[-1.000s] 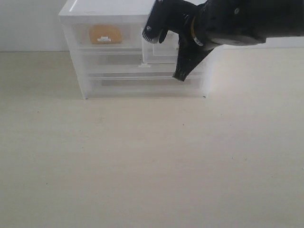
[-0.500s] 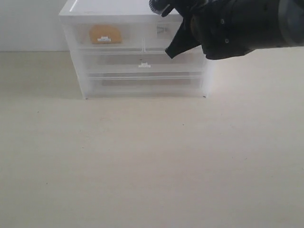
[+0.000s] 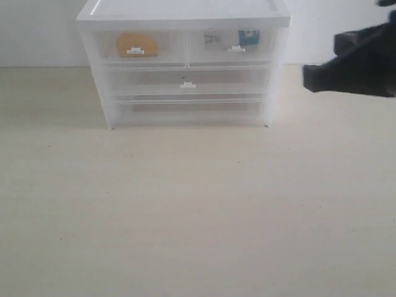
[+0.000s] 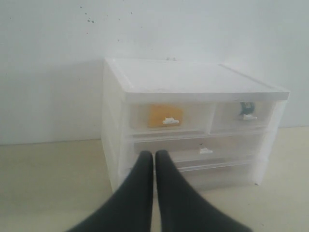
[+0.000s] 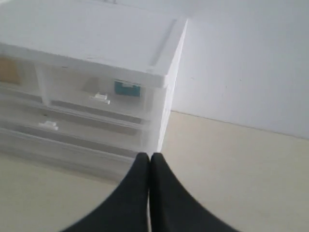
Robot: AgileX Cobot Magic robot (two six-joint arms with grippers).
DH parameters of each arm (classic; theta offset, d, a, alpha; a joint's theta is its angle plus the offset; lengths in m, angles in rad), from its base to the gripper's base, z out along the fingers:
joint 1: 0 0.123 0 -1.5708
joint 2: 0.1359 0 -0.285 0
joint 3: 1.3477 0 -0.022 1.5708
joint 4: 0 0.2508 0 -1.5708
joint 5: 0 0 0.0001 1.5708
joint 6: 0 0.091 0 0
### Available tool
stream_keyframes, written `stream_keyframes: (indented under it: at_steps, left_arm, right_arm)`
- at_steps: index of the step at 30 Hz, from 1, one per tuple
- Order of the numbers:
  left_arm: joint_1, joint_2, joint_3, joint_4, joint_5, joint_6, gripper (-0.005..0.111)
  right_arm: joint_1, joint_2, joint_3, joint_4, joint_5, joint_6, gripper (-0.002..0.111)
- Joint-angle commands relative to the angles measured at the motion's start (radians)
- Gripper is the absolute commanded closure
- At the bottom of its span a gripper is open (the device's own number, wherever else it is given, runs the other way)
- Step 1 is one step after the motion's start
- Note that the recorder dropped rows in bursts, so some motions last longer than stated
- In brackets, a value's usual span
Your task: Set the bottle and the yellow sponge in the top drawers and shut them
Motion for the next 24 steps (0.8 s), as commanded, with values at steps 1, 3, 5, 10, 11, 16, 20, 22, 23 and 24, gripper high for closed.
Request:
stream_keyframes:
  at_steps: [1,3,5,10,11,16,20,22,23,24]
  left_arm:
    - [-0.004,-0.004,0.003,-0.002,0.004,0.003,0.103]
    - [-0.004,-0.004,0.003,-0.002,0.004,0.003,0.103]
    - [-0.004,-0.004,0.003,-0.002,0.004,0.003,0.103]
    - [-0.004,-0.004,0.003,-0.002,0.004,0.003,0.103]
    - [-0.004,-0.004,0.003,-0.002,0.004,0.003,0.103]
    - [-0.004,-0.004,0.003,-0.002,0.004,0.003,0.103]
    - [-0.004,-0.004,0.003,-0.002,0.004,0.003,0.103]
    - [-0.004,-0.004,0.003,-0.002,0.004,0.003,0.103]
    - [-0.004,-0.004,0.003,-0.002,0.004,0.003,0.103]
    - [-0.004,-0.004,0.003,-0.002,0.004,0.003,0.103]
  right_arm:
    - [-0.002,-0.253,0.17,-0.017,-0.105,0.102,0.108]
    - [-0.002,-0.37,0.236,0.02,-0.152,0.081,0.108]
    - [-0.002,-0.46,0.272,0.318,-0.157,-0.177,0.108]
    - [-0.002,-0.638,0.384,1.536,-0.386,-1.499,0.108]
    - [-0.002,-0.653,0.418,1.693,-0.412,-1.647,0.108]
    - [-0.002,-0.701,0.538,1.8,-0.446,-1.81,0.108]
    - [-0.002,-0.708,0.555,1.8,-0.446,-1.808,0.108]
    - [-0.002,-0.708,0.555,1.8,-0.446,-1.806,0.108]
    - [-0.002,-0.713,0.555,1.8,-0.446,-1.806,0.108]
    - [-0.014,-0.72,0.555,1.8,-0.446,-1.799,0.108]
